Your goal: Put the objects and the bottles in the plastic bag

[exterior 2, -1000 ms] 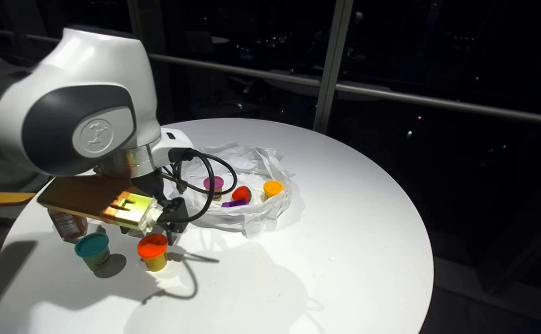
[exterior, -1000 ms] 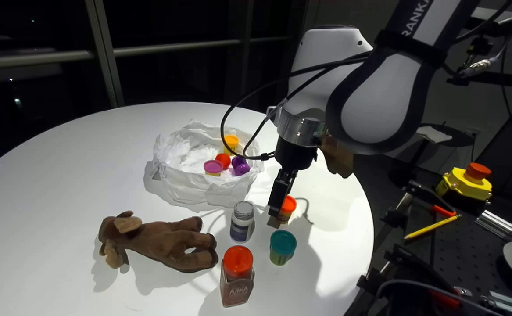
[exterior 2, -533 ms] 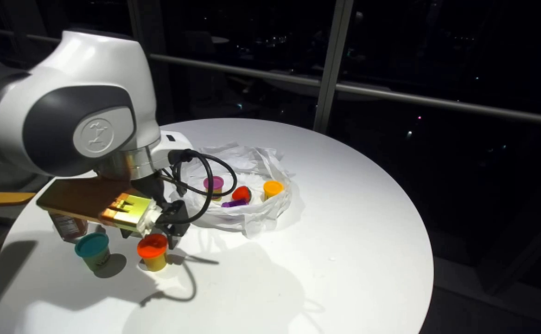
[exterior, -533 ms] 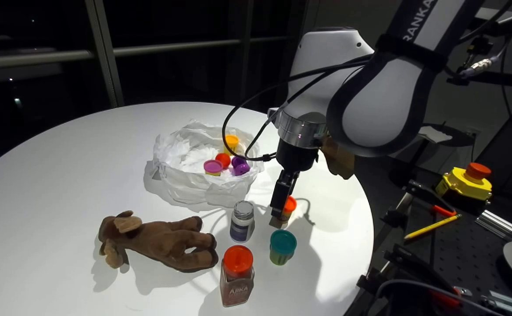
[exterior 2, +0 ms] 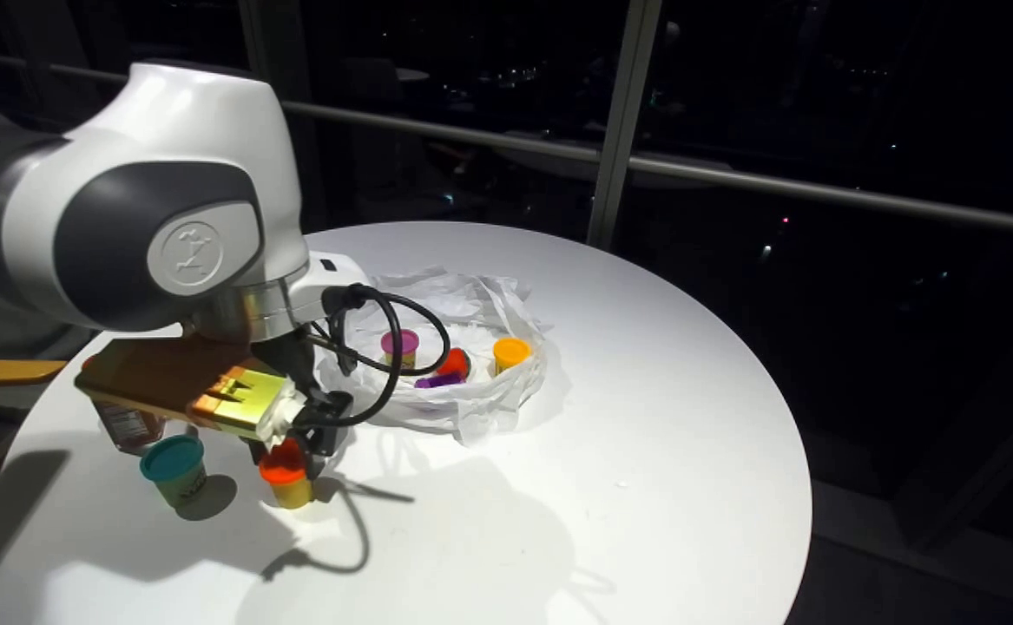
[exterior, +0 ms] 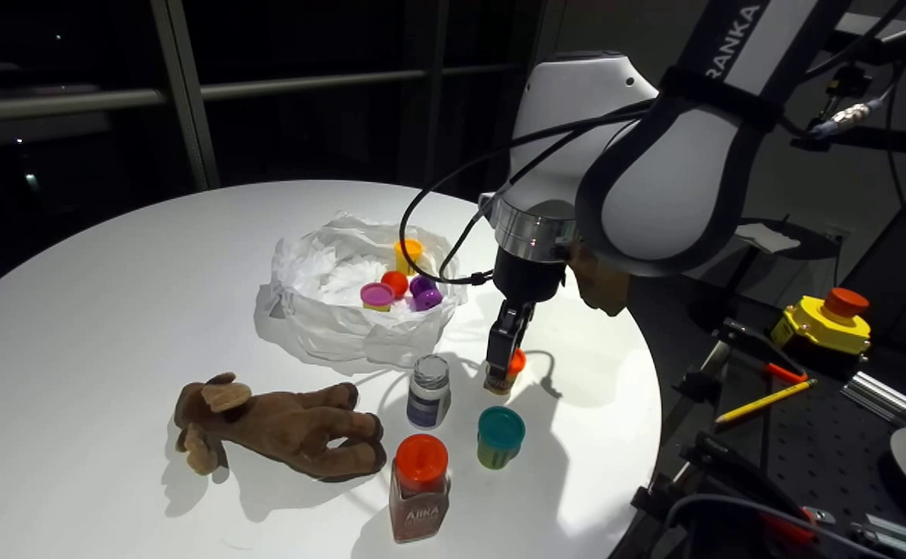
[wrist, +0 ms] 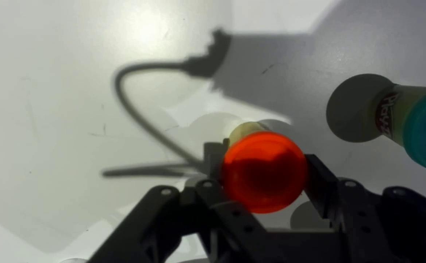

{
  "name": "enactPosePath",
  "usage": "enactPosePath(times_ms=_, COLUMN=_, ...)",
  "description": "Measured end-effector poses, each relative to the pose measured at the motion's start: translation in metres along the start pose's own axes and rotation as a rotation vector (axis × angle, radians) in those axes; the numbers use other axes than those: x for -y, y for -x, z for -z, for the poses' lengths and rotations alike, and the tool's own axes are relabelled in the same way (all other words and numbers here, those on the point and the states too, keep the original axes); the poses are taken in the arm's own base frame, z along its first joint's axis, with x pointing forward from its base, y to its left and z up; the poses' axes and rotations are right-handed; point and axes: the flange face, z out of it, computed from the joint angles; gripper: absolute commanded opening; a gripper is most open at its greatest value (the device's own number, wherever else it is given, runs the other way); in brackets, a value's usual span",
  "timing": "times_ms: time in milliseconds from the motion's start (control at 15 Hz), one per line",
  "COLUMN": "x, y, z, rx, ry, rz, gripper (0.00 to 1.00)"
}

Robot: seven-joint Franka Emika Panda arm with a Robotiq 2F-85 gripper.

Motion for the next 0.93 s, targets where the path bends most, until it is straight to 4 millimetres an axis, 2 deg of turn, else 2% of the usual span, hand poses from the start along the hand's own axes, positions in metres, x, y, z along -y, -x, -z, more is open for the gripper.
enactPosePath(times_ms=267, x=-0.001, y=-0.005, z=0.005, rx=-0.004, ry=0.005, rz=-0.006, gripper=0.29)
enactPosePath(times_ms=400, x=-0.003, y=-0.012, z=0.02, rx=-0.03, ry=0.026, rz=-0.001, gripper=0.29)
enactPosePath(times_ms=667, x=-0.009, y=-0.046, z=0.088, rx=-0.092, ry=0.091, rz=0.027, gripper=0.29)
enactPosePath(times_ms=800, x=-0.013, y=-0.07, z=0.123, rx=-0.11, ry=0.127, rz=0.063, gripper=0.29)
enactPosePath(times_ms=933, x=-0.015, y=-0.098, z=0.146, rx=-0.117, ry=0.149, rz=0.103, gripper=0.29)
